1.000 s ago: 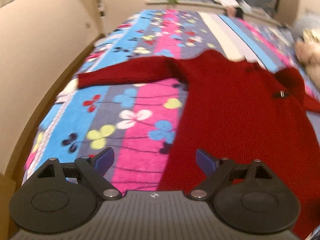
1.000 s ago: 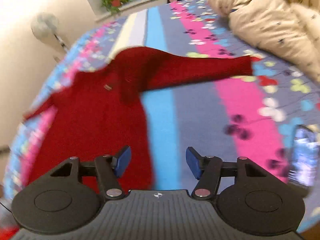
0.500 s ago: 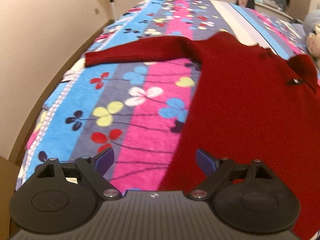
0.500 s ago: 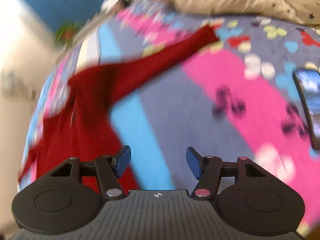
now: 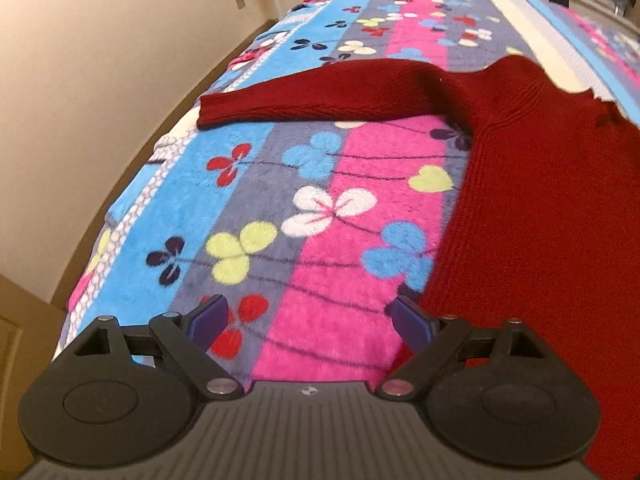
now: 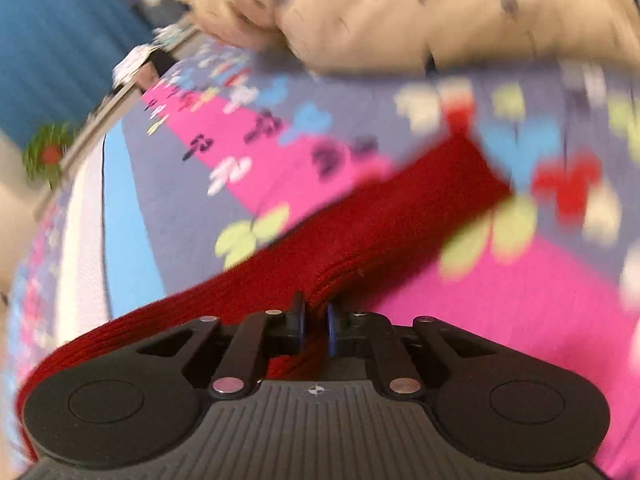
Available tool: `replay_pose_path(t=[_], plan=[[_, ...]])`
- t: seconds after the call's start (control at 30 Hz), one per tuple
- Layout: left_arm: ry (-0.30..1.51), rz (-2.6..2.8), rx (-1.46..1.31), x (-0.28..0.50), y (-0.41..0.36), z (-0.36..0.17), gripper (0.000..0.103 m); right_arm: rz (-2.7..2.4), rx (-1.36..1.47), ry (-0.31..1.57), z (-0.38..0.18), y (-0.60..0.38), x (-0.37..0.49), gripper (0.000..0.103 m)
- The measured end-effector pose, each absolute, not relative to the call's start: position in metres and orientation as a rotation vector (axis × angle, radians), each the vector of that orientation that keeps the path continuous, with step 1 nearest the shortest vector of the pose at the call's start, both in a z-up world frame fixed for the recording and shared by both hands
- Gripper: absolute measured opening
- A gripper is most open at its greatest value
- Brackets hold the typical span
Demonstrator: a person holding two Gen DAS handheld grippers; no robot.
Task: Fold small clothes
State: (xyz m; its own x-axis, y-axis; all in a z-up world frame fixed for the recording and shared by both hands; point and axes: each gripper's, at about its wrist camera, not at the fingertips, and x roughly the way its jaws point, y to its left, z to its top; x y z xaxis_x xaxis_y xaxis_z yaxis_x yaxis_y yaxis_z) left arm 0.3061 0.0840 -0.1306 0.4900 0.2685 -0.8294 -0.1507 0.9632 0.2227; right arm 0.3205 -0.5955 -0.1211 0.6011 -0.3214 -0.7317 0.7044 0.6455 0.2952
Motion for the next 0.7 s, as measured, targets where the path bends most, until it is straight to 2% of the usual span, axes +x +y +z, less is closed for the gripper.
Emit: replay_pose_path(t=[0.07, 0.13, 0.17, 0.23, 0.27, 0.3, 0.37, 0.53, 0.6, 0.7], plan=[[1.021, 0.263, 0.134, 0.315, 0.083, -0.136, 0.092, -0.802, 0.458, 0.634, -0.102, -0.625, 0.311, 0.009], [1.019, 0.272, 0.122, 0.321, 0.083, -0.141, 0.092, -0.956, 0.431, 0.614, -0.097, -0.665, 0.295, 0.010], [1.022, 0.276, 0.115, 0.323, 0.083, -0.143, 0.092, -0.978, 0.470, 0.627, -0.102, -0.680, 0.289, 0.011], [1.033, 0.282, 0.108, 0.326, 0.083, -0.148, 0.092, -0.984, 0.552, 0.774, -0.127, -0.704, 0.284, 0.017], [1.039, 0.285, 0.102, 0.326, 0.084, -0.150, 0.092, -1.036, 0.541, 0.858, -0.139, -0.705, 0.281, 0.028], [1.044, 0.285, 0.095, 0.325, 0.084, -0.151, 0.092, -1.055, 0.526, 0.858, -0.145, -0.700, 0.273, 0.045], [1.042, 0.280, 0.080, 0.323, 0.087, -0.149, 0.092, -1.022, 0.517, 0.774, -0.138, -0.679, 0.253, 0.051], [1.000, 0.271, 0.022, 0.315, 0.097, -0.133, 0.092, -0.707, 0.548, 0.697, -0.092, -0.590, 0.197, 0.054], [0.979, 0.263, 0.007, 0.310, 0.099, -0.125, 0.092, -0.593, 0.525, 0.673, -0.070, -0.537, 0.166, 0.064], [0.939, 0.239, 0.020, 0.294, 0.098, -0.110, 0.092, -0.438, 0.459, 0.684, -0.048, -0.459, 0.124, 0.072]])
